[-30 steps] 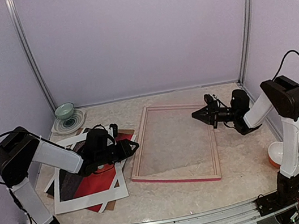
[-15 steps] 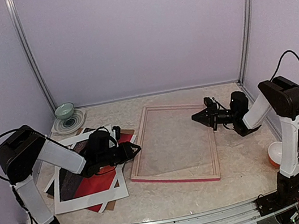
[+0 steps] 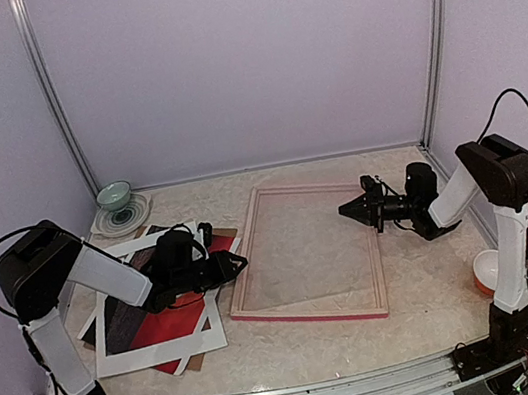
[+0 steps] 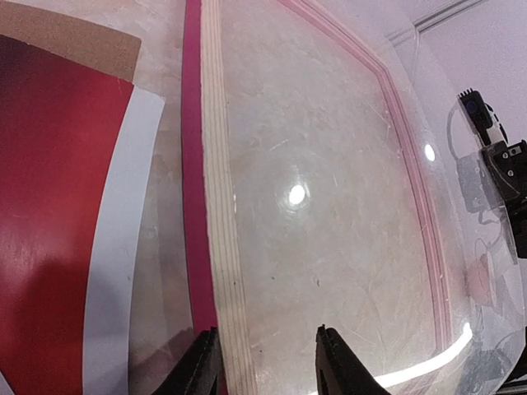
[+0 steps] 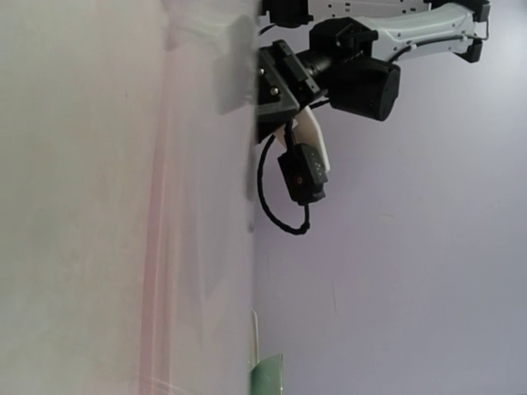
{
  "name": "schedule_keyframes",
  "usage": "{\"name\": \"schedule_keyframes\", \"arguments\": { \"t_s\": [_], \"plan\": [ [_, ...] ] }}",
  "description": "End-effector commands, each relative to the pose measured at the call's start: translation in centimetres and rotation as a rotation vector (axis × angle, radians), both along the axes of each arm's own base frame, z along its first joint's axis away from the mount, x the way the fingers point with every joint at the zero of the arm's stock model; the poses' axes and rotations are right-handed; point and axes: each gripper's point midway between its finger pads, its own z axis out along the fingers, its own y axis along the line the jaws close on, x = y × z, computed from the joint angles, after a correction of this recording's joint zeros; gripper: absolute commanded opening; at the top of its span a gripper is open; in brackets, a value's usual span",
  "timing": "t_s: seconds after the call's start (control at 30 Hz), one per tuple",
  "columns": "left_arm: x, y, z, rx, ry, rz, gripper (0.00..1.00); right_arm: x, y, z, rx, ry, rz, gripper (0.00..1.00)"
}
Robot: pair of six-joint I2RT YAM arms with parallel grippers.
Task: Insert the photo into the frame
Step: Place the glass panel at the frame body.
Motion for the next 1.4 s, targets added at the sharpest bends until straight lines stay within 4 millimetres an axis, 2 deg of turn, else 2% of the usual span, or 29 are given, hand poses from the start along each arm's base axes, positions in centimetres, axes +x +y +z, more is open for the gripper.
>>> {"name": "schedule_keyframes", "arguments": {
  "t_s": [0.0,0.33,0.9,1.37],
  "plan": [
    [0.2,-1.0,0.8,-0.046,-0.016,-0.028,0.4,0.1,0.2,0.8,-0.002,-0.003,-0.014,0.0],
    [0.2,-1.2,0.7,-0.051,-0.011,-0.031,0.41,-0.2,-0.1,0.8,-0.035,0.008,-0.05,0.0],
    [0.1,-1.5,0.7,-0.067,-0.005,-0.04,0.41,-0.9,0.7,-1.4,-0.052,0.041,-0.012,0.0],
    [-0.1,-1.8,0.3,-0.069,0.004,-0.04,0.41,-1.5,1.1,-1.4,-0.012,0.095,-0.008,0.0]
  ]
}}
